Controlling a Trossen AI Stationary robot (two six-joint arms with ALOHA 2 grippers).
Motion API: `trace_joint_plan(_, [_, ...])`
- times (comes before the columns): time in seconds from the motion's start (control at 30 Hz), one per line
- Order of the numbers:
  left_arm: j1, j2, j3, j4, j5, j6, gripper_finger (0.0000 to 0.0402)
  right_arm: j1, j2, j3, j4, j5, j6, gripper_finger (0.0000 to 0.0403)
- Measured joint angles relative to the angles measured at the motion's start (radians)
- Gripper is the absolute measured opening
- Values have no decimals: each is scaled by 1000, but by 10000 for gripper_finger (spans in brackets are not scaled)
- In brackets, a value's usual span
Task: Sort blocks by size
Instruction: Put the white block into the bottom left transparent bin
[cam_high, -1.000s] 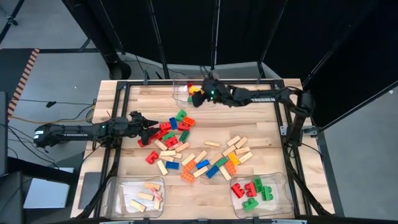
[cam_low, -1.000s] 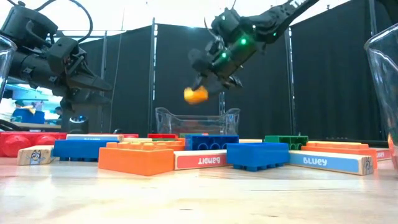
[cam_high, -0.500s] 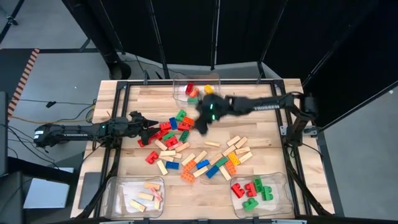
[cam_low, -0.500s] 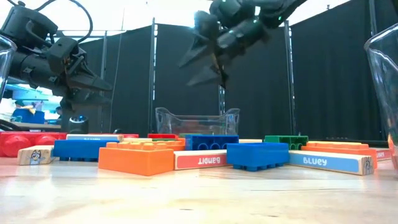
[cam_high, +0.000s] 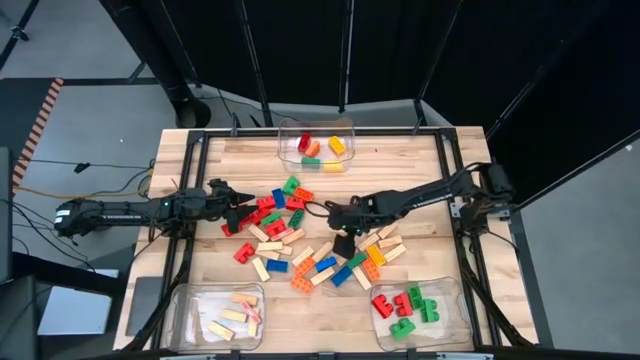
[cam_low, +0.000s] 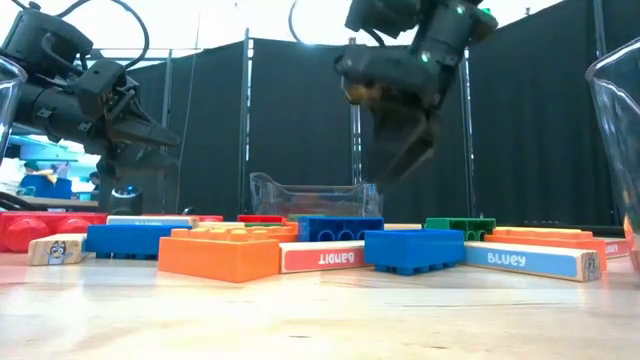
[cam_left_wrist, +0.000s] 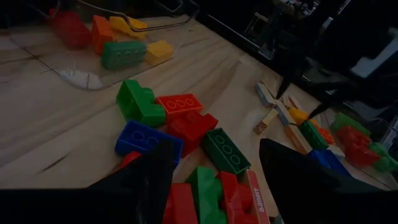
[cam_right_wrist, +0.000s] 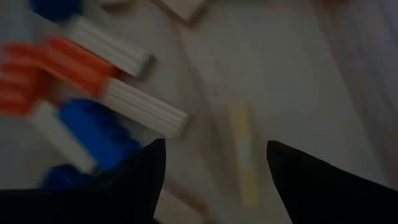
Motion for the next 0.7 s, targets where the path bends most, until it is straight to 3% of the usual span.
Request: trace_joint_plan(0.7, [0, 0, 0, 0, 0, -2, 245, -65, 0, -219, 214, -25, -13, 253])
